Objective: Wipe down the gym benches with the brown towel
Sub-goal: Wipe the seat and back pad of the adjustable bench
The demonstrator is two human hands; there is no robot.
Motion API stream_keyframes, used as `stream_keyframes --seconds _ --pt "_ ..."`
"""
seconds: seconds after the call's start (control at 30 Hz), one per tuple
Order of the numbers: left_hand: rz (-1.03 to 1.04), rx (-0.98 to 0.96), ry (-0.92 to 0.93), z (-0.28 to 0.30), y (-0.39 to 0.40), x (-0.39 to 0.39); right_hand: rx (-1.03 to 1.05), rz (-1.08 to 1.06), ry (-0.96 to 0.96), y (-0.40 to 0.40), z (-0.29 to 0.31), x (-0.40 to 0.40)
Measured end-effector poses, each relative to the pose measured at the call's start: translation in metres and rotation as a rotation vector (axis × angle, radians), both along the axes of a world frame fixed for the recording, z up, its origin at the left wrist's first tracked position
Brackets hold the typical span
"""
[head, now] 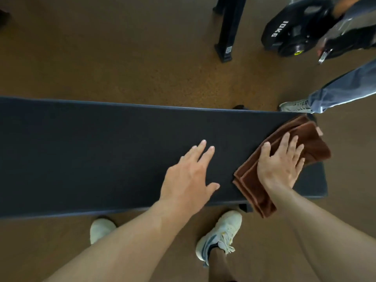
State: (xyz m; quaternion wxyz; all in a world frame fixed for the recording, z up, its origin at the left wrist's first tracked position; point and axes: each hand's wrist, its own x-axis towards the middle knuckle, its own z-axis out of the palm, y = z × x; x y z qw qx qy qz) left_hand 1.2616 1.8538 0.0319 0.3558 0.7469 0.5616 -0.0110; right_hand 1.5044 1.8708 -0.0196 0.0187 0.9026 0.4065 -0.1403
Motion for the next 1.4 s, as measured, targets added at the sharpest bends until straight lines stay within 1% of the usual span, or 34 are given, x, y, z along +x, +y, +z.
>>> stream_keyframes --seconds 0.03,0.07,0.2,0.27,0.33,0.37,0.43,0.53,0.57,0.63,0.7,0.8,0.9,1.0,1.1,1.17,1.23,1.33,1.37,1.4 --pt "0.043 0.037 -0.093 -0.001 -0.007 -0.029 0.001 0.067 -0.003 0.003 0.0 -0.027" --pt "0.084 0.071 -0.136 -0.003 -0.013 -0.06 0.008 0.143 -0.002 0.006 0.001 -0.059" --pt "0.272 0.108 -0.057 -0.008 -0.029 -0.17 0.038 0.48 0.048 0.013 0.002 -0.201" --pt "0.319 0.134 -0.016 -0.005 -0.03 -0.203 0.055 0.685 0.11 0.014 0.003 -0.266" --pt "0.371 0.159 0.008 0.0 -0.028 -0.22 0.073 0.929 0.171 0.009 0.003 -0.315" --pt "0.396 0.16 0.017 0.002 -0.026 -0.223 0.08 1.037 0.191 0.009 0.002 -0.327" --pt "0.408 0.155 0.033 0.005 -0.023 -0.22 0.086 1.183 0.204 0.015 -0.002 -0.329" --pt "0.33 0.163 0.068 0.006 -0.017 -0.194 0.119 1.308 0.186 0.039 -0.007 -0.29" --pt "0.301 0.157 0.074 0.006 -0.014 -0.179 0.117 1.309 0.174 0.047 -0.007 -0.269" --pt "0.255 0.152 0.073 0.007 -0.007 -0.142 0.105 1.237 0.153 0.063 -0.007 -0.222" --pt "0.217 0.132 0.049 0.006 0.001 -0.1 0.082 1.079 0.15 0.072 -0.006 -0.164" --pt "0.132 0.056 0.029 -0.002 0.009 -0.028 0.065 0.822 0.102 0.073 -0.004 -0.051" --pt "-0.004 0.02 0.153 -0.02 0.012 0.038 0.045 0.622 0.057 0.059 -0.003 0.063" --pt "-0.019 -0.13 0.266 -0.03 0.01 0.092 0.079 0.442 0.107 0.018 -0.003 0.14" --pt "0.039 -0.22 0.3 -0.029 0.009 0.112 0.142 0.209 0.21 -0.036 -0.003 0.155" --pt "0.048 -0.26 0.326 -0.026 0.01 0.113 0.174 0.044 0.224 -0.065 -0.004 0.145" --pt "0.049 -0.29 0.351 -0.023 0.012 0.116 0.217 -0.049 0.194 -0.08 -0.008 0.129" --pt "0.034 -0.299 0.367 -0.023 0.013 0.119 0.268 -0.073 0.097 -0.092 -0.02 0.101" --pt "0.03 -0.298 0.366 -0.023 0.014 0.12 0.271 -0.038 0.071 -0.095 -0.022 0.089" --pt "0.027 -0.303 0.36 -0.023 0.015 0.119 0.267 0.042 0.069 -0.099 -0.022 0.076"
